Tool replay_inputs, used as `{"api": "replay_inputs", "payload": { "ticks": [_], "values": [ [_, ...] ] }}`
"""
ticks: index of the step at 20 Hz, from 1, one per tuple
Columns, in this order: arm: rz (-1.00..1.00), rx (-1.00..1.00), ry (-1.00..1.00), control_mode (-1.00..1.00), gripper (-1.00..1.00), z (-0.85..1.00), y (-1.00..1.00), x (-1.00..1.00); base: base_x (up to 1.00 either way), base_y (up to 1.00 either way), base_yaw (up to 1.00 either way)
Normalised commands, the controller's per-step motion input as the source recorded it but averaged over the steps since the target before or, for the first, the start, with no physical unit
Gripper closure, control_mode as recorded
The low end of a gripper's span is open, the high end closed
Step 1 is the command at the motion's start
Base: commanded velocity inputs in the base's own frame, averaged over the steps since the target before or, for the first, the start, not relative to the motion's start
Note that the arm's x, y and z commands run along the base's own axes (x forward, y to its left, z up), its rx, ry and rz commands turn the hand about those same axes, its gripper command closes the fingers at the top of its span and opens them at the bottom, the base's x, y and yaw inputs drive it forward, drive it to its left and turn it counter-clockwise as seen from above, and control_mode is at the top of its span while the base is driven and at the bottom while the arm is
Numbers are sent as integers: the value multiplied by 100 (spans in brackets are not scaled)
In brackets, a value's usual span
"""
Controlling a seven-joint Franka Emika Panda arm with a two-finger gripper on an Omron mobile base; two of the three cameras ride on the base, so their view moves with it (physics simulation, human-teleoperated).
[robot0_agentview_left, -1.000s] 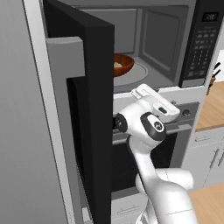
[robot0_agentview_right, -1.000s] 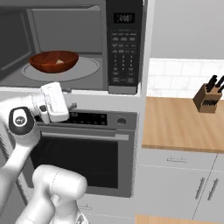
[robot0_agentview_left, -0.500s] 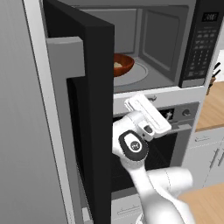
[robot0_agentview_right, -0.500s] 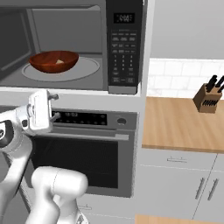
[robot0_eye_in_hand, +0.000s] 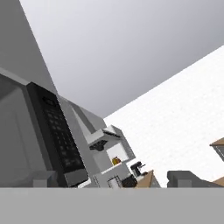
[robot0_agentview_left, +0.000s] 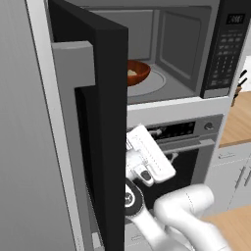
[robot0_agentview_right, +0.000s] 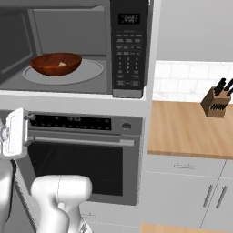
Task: Pick the garlic from the sink and place it in the bowl. Then pick the bowl and place it in the microwave. Then close the microwave door and press the start button.
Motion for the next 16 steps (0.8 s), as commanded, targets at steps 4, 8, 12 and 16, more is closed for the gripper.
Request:
{"api": "replay_inputs", "payload": {
  "ticks": [4,8,12,16],
  "values": [
    [4,-11,-18,-100,-100,-1,42,-70,0,0,0],
    [12,-10,-14,-100,-100,0,71,-46,0,0,0],
    [13,-8,-3,-100,-100,1,86,-16,0,0,0],
    [7,-4,-1,-100,-100,0,79,-1,0,0,0]
  ]
}}
